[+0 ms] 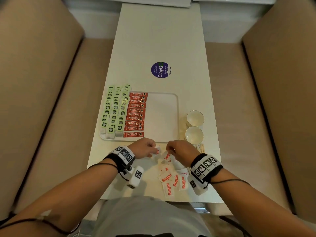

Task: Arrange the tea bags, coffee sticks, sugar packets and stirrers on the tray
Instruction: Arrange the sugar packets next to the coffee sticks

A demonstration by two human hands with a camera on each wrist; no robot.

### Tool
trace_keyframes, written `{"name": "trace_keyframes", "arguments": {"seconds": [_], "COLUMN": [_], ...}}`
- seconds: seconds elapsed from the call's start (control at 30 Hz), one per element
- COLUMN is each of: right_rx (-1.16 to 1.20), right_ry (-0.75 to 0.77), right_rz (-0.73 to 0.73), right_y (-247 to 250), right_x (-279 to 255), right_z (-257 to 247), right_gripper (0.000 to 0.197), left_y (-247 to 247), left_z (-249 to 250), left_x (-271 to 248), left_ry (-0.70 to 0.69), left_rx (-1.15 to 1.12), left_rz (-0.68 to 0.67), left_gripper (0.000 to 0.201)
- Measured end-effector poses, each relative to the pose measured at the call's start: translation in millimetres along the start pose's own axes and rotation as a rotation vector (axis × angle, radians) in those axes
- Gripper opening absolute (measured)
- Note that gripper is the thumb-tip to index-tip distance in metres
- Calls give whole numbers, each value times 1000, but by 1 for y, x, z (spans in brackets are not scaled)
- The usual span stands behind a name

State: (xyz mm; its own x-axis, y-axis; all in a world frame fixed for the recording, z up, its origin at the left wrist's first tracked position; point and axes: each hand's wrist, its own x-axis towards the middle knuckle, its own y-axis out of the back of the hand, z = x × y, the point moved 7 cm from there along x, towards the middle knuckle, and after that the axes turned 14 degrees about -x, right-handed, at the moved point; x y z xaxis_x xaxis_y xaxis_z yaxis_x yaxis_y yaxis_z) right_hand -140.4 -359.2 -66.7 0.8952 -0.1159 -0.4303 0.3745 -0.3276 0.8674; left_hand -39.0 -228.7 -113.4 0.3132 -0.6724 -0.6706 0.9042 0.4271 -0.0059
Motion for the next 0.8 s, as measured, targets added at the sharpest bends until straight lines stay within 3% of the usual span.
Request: {"name": "trace_keyframes", "arguments": {"seconds": [0.17,0.33,0.5,0.6,0.8], "right_rx": [137,398,478,416,-51], "right_ry": [62,8,-35,-63,-231], "right_rz": [-4,50,165,162,-105], "right_y": [14,20,21,16,-22], "right_x": [4,6,3,5,7], "right_z": [-11,-16,-7,0,28], "right_gripper": [11,11,7,12,33], "left_y": [-8,-22,-26,-30,-27], "left_z": [8,18,21,21,7], "left_x": [-7,-18,-21,-22,-20], "left_ry": [33,53,19,29,86], "left_rx": [-176,-270,-266,-229,-285], "left_rz": [-47,-110,-140,-147,-57], "left_gripper": [14,12,27,22,22]}}
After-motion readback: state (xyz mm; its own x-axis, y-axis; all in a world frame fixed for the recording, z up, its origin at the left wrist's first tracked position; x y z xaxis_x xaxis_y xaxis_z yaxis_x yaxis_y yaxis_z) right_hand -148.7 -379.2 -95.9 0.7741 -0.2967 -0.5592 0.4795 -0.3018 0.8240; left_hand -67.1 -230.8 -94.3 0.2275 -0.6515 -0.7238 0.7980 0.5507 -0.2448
